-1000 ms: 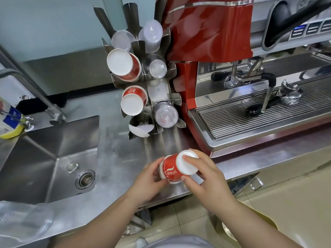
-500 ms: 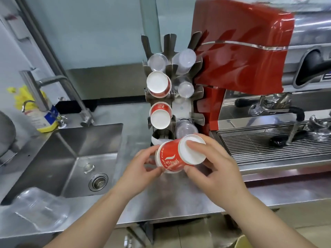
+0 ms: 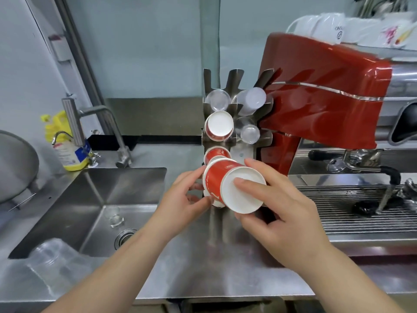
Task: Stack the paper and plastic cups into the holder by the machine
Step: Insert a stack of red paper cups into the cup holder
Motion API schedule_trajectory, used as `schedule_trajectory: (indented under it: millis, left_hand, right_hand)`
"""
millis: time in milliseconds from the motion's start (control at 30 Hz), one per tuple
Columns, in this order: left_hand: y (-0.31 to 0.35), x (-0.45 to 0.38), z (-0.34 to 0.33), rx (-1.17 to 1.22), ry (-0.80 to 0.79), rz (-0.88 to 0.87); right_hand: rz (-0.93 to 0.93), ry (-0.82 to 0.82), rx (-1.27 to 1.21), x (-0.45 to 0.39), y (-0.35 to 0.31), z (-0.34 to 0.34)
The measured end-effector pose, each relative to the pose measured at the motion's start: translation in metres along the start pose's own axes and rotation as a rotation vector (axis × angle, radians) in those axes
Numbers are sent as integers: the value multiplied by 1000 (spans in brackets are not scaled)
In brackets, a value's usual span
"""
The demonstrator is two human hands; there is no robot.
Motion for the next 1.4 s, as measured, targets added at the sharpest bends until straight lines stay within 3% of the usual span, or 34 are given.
schedule_trajectory:
  millis: [533, 1400]
  left_hand:
    - [-10, -14, -5, 84, -40, -43]
    - [-36, -55, -15, 82, -130, -3]
  right_hand:
    - [65, -119, 86, 17, 5, -38]
    - [-27, -81, 61, 0, 48, -67]
Point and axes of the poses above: each hand's wrist, its own x-axis away from the middle knuckle, its own z-axis out of the back of the hand, y = z × x, the point moved 7 cm from there along -x, towards the middle knuckle, and after that the axes turned 13 degrees about y, right-handed, at the moved point
